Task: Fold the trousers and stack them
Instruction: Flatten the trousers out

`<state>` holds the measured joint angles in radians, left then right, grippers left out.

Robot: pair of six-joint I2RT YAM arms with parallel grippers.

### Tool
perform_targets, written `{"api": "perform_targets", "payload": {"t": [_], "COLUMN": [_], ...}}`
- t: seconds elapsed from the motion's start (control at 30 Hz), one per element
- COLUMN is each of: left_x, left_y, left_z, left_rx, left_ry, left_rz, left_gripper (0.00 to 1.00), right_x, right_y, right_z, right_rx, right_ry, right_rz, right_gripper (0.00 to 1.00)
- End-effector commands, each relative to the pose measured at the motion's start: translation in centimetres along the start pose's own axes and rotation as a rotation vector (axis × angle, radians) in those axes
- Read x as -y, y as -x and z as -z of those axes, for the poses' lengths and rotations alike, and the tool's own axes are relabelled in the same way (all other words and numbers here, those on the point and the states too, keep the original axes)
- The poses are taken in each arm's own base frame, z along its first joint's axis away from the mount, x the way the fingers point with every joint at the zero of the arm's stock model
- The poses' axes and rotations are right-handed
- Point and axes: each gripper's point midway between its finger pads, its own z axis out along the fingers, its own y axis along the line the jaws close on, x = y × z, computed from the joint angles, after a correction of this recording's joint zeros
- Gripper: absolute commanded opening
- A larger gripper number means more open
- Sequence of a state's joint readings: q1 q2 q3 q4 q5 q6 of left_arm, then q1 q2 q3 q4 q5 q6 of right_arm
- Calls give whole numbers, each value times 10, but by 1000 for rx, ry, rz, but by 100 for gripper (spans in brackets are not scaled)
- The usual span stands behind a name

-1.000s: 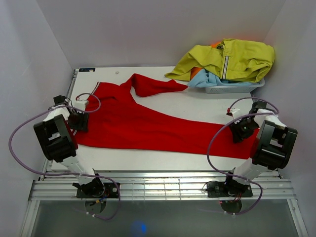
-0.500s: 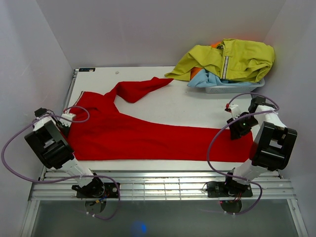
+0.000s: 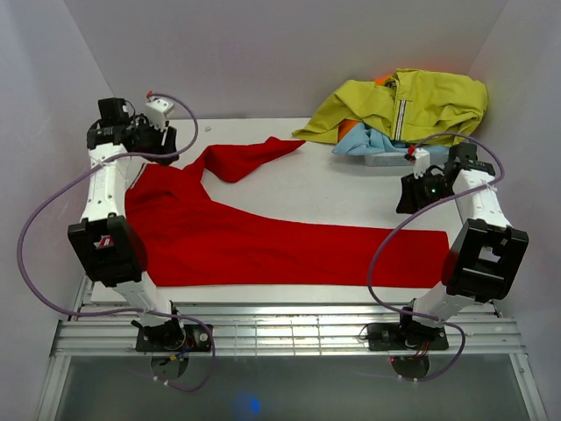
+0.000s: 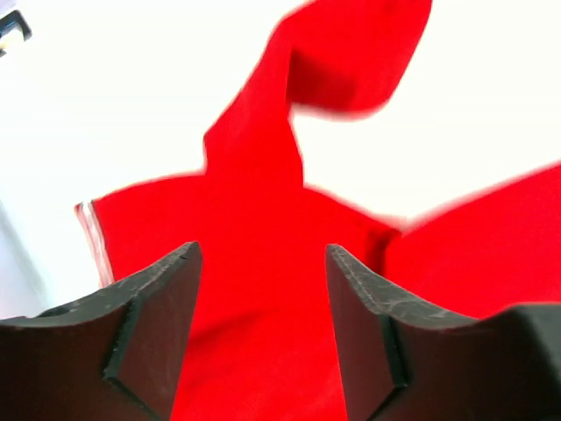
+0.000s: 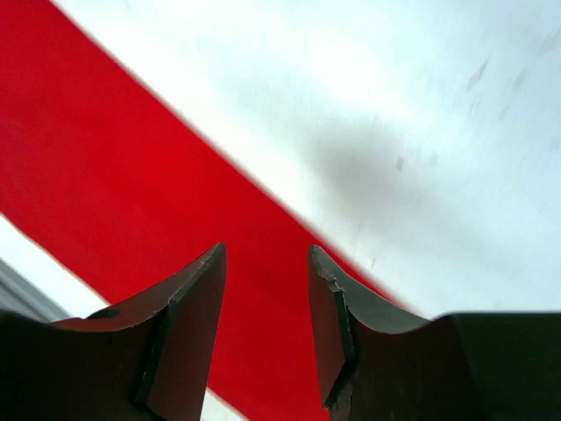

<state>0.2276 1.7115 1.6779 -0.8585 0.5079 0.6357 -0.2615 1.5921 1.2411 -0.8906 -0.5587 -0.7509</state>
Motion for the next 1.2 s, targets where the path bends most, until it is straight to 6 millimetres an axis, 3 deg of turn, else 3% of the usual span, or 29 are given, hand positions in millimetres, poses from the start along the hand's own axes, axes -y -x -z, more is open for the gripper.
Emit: {"api": "perform_targets", "payload": {"t": [0.0,0.07,0.1,0.13,0.17,0.27,0.3,0.33,0.37,0.4,0.43,0.47,0.5,0.53,0.57,0.7,0.77,0.8,0.9,1.03,1.1,1.17], "left_x": [-21,-26,-30,-31,-33,-31,-31,-25,-24,-24,-20,-18,-15,-12,-9,3,7,10,13,14,14,12], "left_y": [9,-1,-16,-21,-27,-57,-62,-69,-78,-84,-87,-100,-99,-101,-111,-118,-121,-126,-132,-136,-136,-135], "left_z": [-36,-48,-57,-59,-62,-64,-63,-63,-58,-56,-53,-50,-44,-42,-41,-32,-30,-30,-23,-19,-19,-20], "left_rx": [27,7,-16,-24,-31,-95,-103,-110,-126,-135,-129,-142,-127,-119,-127,-111,-109,-121,-116,-123,-123,-121], "left_ry": [-1,16,56,67,81,108,109,81,75,71,46,35,27,10,5,-14,-15,-17,-20,-23,-27,-30], "left_rz": [338,380,414,416,413,434,443,463,493,514,534,575,585,603,627,648,643,641,644,629,627,627], "left_gripper": [68,67,67,67,68,69,70,70,71,72,90,93,94,95,95,95,96,96,96,96,96,96], "right_x": [-12,-17,-33,-29,-53,-65,-91,-86,-103,-104,-99,-103,-93,-94,-92,-74,-69,-64,-52,-51,-59,-68], "right_y": [96,135,159,190,211,263,279,297,309,316,321,324,314,327,325,330,340,336,341,354,359,355], "right_z": [10,12,8,9,-2,-27,-44,-63,-81,-93,-120,-138,-172,-175,-188,-234,-241,-255,-268,-264,-254,-258], "right_rx": [240,330,374,459,488,539,533,519,524,519,492,467,416,433,411,403,418,404,414,496,532,543], "right_ry": [-13,-36,-19,-70,-42,-107,-95,-151,-156,-177,-188,-197,-186,-195,-202,-280,-324,-330,-407,-482,-473,-424], "right_rz": [41,69,64,114,162,325,425,552,644,710,769,884,908,950,1010,1120,1135,1153,1171,1192,1201,1237], "right_gripper": [48,49,49,49,50,51,52,54,56,57,58,58,59,60,61,71,74,75,76,76,76,76]}}
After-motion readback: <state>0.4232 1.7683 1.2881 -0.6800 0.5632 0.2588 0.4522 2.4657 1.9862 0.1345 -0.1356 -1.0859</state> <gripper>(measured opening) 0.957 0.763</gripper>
